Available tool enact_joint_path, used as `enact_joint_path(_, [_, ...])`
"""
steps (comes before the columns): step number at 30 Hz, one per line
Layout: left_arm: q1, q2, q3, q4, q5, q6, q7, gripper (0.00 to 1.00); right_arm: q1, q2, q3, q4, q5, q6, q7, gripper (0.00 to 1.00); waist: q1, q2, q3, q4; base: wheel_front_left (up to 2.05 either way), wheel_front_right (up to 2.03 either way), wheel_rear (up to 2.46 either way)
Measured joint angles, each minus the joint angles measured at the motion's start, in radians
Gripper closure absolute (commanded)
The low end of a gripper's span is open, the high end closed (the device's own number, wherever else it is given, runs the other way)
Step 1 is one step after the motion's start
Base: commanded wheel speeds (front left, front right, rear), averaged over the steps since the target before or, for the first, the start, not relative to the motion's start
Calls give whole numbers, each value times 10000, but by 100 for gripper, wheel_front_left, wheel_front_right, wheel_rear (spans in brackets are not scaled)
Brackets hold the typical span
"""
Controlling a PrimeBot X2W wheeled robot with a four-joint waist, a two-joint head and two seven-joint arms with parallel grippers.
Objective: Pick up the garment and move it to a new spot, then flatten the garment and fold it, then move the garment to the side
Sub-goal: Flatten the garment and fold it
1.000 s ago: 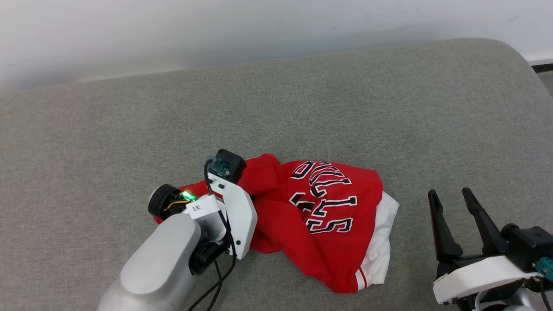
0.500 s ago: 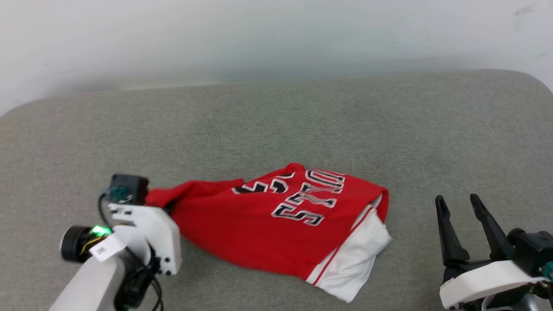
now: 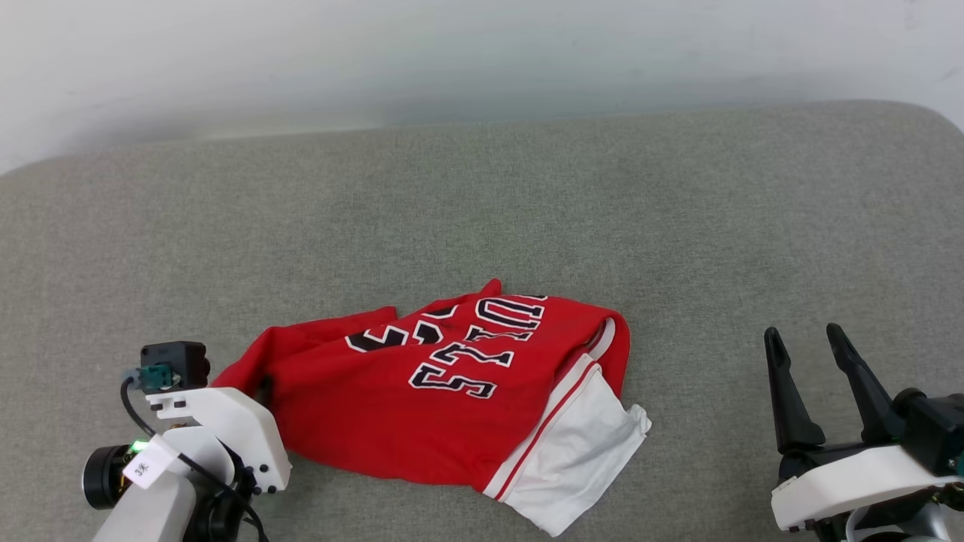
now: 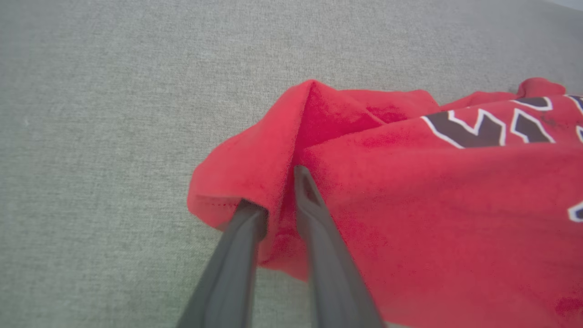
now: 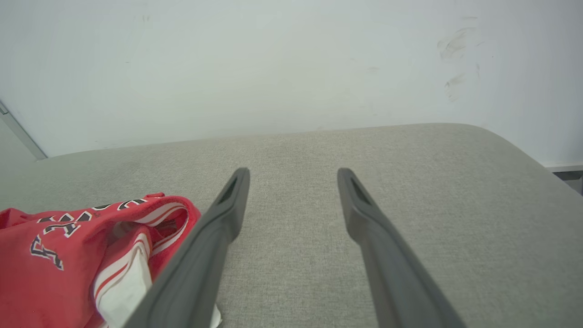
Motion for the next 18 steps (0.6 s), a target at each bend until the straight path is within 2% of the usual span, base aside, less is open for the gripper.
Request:
enact_joint_path(9, [310,-316,15,-71,533,198,-1850,0,139,0,-54,-8,-73,0,157,0,-1,0,-587,24,0,0,0])
enact_joint_path(13, [493,-355,10,-502,1104,472,-3093,0,288,0,-71,-65,-104,0,249,0,-1,0,-935,85,0,0,0])
enact_joint_path(18, [728,-548,-46,-1085,1503,713,-4155,0,434,2,-52,-153,-150,0,353,0,-2,0,-1266,168,0,0,0])
